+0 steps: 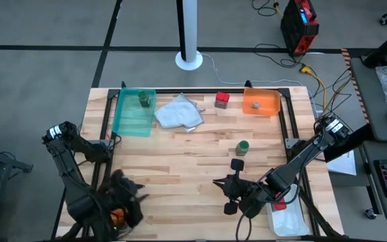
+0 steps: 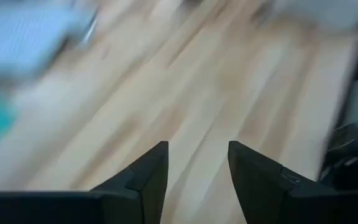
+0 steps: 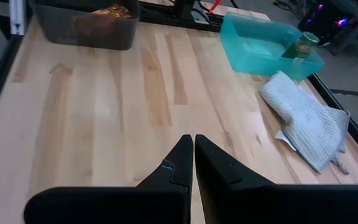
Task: Sort spices by type
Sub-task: Put the green seasoning bottle into the blue bin
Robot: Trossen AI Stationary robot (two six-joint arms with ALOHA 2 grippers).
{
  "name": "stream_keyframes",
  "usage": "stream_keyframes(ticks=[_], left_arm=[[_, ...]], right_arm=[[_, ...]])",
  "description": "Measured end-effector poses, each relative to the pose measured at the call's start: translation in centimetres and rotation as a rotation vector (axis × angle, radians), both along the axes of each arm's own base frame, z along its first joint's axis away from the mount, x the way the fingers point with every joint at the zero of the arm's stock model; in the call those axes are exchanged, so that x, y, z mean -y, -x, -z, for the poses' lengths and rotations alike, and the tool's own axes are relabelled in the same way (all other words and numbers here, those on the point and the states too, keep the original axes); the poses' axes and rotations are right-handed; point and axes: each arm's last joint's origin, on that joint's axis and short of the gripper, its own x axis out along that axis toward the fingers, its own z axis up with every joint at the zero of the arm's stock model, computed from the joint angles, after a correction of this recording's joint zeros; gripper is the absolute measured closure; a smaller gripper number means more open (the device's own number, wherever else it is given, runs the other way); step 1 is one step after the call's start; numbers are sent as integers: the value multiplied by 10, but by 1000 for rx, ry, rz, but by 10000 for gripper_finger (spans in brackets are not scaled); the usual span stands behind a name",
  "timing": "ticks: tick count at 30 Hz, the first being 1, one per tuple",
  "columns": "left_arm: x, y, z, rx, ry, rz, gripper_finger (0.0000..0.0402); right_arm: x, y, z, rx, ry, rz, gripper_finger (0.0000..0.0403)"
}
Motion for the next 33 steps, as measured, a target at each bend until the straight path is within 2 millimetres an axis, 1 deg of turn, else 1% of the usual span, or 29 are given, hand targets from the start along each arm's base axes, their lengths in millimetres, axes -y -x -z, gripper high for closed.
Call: stream_keyframes(ticks=[1, 4, 7, 9, 11, 14, 16, 19, 22, 25, 27, 29, 33], left_arm=[[1, -7, -3, 26, -32, 51, 254], [5, -27, -6, 33, -134, 226, 265], [0, -46, 2, 14, -251, 351, 278], [-11, -57, 15, -36, -308, 369, 286], [-29, -67, 29, -100, -328, 328, 296], [-53, -76, 57, -207, -346, 288, 312], [-64, -79, 73, -233, -369, 296, 322], [-73, -84, 87, -206, -380, 381, 336], [-84, -89, 96, -112, -334, 504, 353], [-96, -90, 96, 22, -280, 607, 365], [-105, -86, 95, 90, -265, 634, 369], [-112, -81, 92, 143, -254, 628, 370], [-119, -71, 77, 243, -234, 609, 370]], right_arm=[[2, -1, 0, -2, 1, 7, 394], [11, -6, 1, -8, -4, 44, 394], [23, -11, 1, -20, -16, 85, 394], [34, -15, 2, -42, -35, 118, 394], [46, -16, 2, -65, -49, 172, 394], [68, -17, 3, -104, -54, 264, 394], [83, -17, 4, -140, -48, 322, 394], [106, -17, 4, -207, -78, 381, 394], [129, -19, 5, -277, -131, 419, 394], [148, -16, 6, -351, -187, 447, 394], [154, -12, 4, -396, -223, 463, 394], [155, -5, -1, -431, -235, 485, 394], [153, 22, -15, -526, -271, 556, 394]])
